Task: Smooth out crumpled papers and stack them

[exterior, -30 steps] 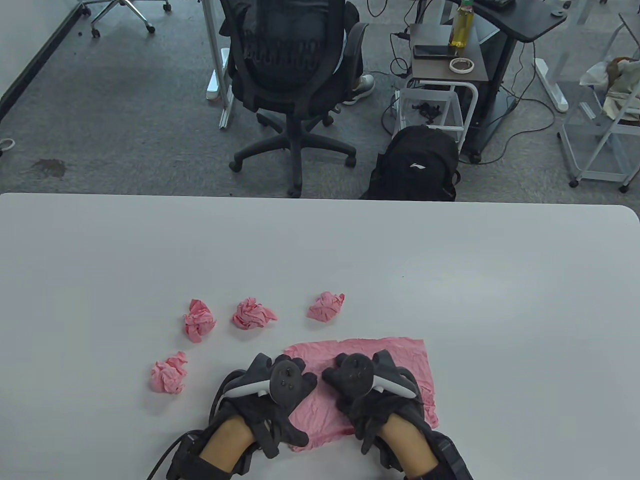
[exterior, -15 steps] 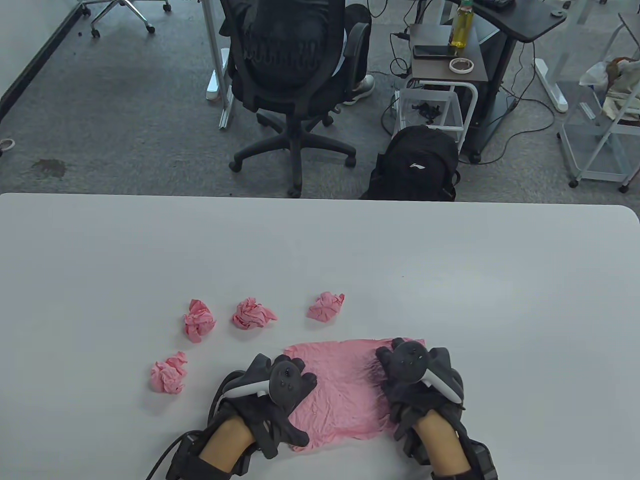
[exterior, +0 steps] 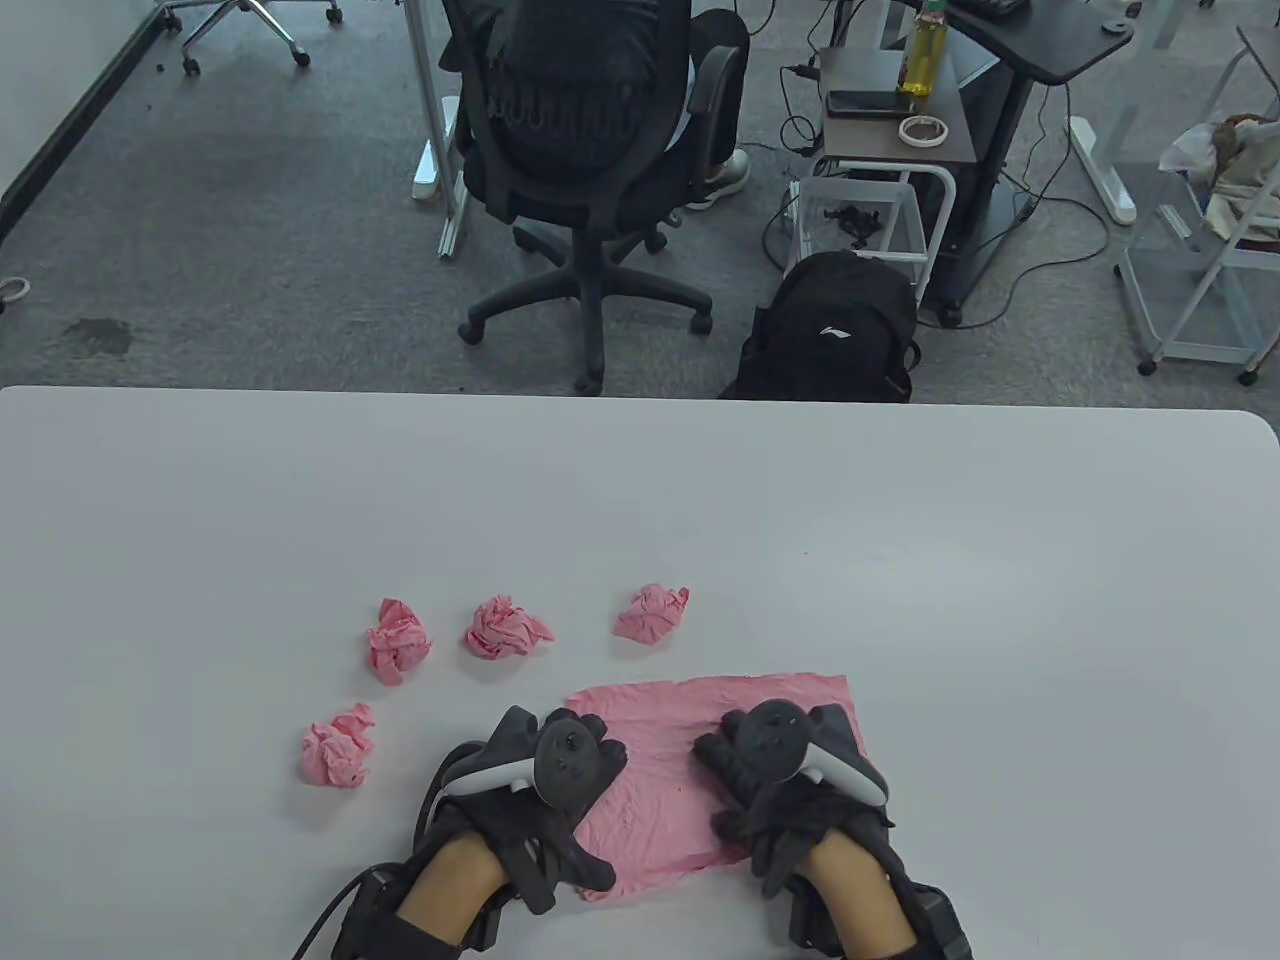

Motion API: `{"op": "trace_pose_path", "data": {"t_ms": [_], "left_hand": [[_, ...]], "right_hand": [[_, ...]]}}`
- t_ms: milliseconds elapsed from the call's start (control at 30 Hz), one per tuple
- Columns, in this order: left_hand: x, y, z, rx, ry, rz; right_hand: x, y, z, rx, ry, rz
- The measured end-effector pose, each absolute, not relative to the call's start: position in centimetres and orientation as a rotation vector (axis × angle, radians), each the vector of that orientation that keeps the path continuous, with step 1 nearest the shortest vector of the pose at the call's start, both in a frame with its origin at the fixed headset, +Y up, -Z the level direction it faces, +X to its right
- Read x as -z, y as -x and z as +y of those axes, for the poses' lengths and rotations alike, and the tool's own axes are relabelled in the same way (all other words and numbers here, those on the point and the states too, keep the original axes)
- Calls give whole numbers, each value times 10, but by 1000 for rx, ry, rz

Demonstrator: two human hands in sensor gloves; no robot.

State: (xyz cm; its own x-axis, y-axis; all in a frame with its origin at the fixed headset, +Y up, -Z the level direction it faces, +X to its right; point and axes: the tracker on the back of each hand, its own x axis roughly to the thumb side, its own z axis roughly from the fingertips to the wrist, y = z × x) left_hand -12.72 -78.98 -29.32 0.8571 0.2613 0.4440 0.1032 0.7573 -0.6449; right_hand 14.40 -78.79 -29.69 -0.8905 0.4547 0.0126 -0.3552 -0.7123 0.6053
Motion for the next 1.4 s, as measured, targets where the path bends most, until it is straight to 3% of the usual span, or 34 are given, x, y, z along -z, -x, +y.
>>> {"op": "trace_pose_path", "data": {"t_ms": [167, 300, 433, 533, 600, 667, 800, 1067, 1233, 1400], "left_hand": [[293, 127, -790, -90, 716, -547], [294, 127, -789, -85, 727, -548], [294, 127, -790, -88, 726, -551], [293, 127, -789, -91, 728, -556], [293, 128, -789, -93, 726, -558], [292, 128, -789, -91, 725, -557], [292, 128, -789, -88, 722, -555], [292, 127, -789, -87, 724, -552], [291, 127, -789, -89, 725, -548], [291, 127, -789, -90, 725, -547]], "right_hand": [[301, -183, -783, -2561, -46, 819], [299, -191, -773, -2659, 91, 798], [303, -188, -761, -2749, 58, 499], [301, -186, -752, -2857, 293, 238], [298, -187, -751, -2956, 485, 267], [299, -185, -756, -3026, 542, 368], [300, -178, -762, -3075, 548, 439], [299, -182, -753, -2722, 264, 135], [300, -194, -757, -2242, 212, 194], [298, -198, -763, -2229, 219, 322]]}}
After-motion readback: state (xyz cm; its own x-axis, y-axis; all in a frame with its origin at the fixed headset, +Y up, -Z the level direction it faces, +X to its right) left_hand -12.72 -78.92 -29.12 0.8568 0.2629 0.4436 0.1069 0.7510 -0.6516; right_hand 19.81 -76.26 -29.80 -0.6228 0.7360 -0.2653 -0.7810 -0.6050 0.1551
